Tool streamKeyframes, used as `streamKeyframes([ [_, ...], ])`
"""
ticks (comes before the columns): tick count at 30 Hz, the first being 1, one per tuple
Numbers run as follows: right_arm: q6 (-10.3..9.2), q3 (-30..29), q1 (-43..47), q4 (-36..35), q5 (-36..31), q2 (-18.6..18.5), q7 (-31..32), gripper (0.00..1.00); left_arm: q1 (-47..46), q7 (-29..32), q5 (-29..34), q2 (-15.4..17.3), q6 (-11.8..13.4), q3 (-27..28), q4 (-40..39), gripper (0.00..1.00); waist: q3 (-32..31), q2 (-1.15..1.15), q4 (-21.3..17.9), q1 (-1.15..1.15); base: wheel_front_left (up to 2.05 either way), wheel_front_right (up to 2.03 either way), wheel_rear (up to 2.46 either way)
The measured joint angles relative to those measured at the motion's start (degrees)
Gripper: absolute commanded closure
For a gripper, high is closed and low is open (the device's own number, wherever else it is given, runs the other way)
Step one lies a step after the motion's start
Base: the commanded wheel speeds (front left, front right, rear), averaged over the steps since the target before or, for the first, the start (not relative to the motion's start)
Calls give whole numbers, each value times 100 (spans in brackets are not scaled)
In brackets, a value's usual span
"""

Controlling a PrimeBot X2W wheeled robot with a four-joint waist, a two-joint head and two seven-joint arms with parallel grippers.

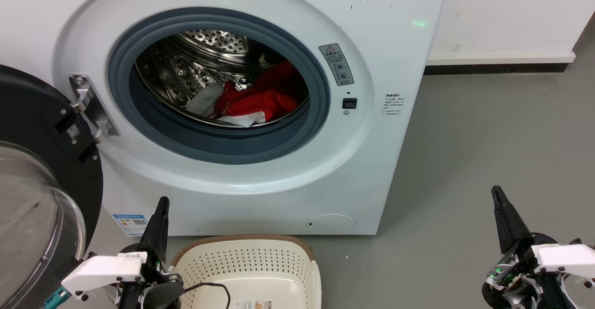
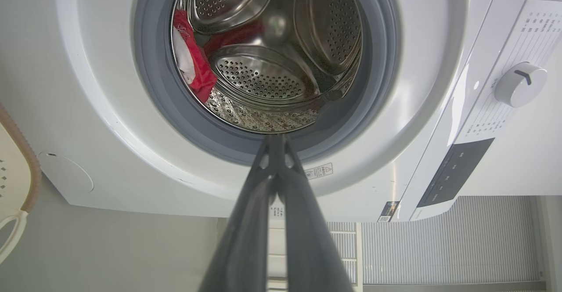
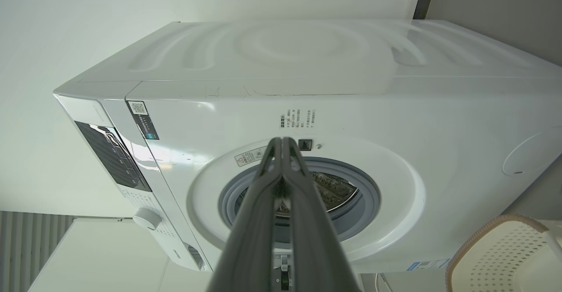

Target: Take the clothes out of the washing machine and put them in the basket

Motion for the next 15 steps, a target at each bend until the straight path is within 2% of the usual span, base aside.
streamKeyframes([
  [15,-1,1,0,0,0,0,0,100,0,0,0,0,0,0,0,100,0,0,0,0,0,0,0],
])
